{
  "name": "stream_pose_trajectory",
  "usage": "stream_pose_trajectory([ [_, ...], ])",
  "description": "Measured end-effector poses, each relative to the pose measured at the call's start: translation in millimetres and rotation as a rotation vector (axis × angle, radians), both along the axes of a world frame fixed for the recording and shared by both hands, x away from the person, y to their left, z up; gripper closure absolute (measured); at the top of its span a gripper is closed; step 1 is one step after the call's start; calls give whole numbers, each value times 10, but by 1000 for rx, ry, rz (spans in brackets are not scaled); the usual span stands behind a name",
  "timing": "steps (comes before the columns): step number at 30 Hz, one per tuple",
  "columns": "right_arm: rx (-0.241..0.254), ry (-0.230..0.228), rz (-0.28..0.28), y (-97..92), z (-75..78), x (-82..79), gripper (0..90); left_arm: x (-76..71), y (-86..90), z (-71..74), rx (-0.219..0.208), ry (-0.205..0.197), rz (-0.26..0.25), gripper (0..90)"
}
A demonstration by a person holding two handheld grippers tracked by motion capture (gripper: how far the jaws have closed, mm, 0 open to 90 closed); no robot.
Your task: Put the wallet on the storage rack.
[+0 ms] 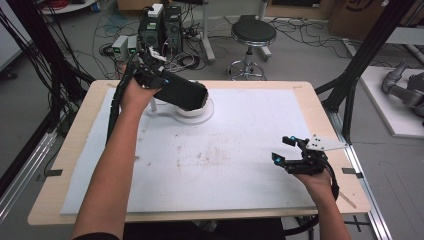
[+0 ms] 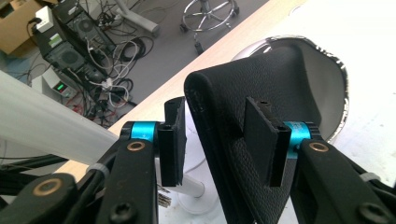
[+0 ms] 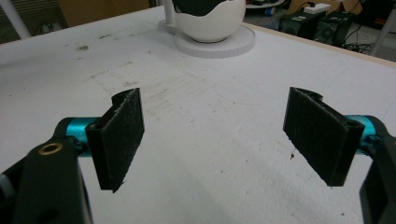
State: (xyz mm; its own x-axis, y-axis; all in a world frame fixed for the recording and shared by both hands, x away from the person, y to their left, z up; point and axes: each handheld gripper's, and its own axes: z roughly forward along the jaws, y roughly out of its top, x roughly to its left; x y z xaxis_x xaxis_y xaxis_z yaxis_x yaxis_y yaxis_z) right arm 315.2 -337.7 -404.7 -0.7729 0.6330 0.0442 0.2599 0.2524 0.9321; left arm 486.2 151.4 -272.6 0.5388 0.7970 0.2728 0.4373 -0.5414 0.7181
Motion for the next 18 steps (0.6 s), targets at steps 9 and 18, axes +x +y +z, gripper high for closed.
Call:
stream_pose_trajectory([
  [9,9,7,1,-2,-1,3,211,-22,43,32,-52,5,-27,523],
  [18,16,-4,-2,-25,20,-10,208,-229,152,212,-194,-11,-105,457],
])
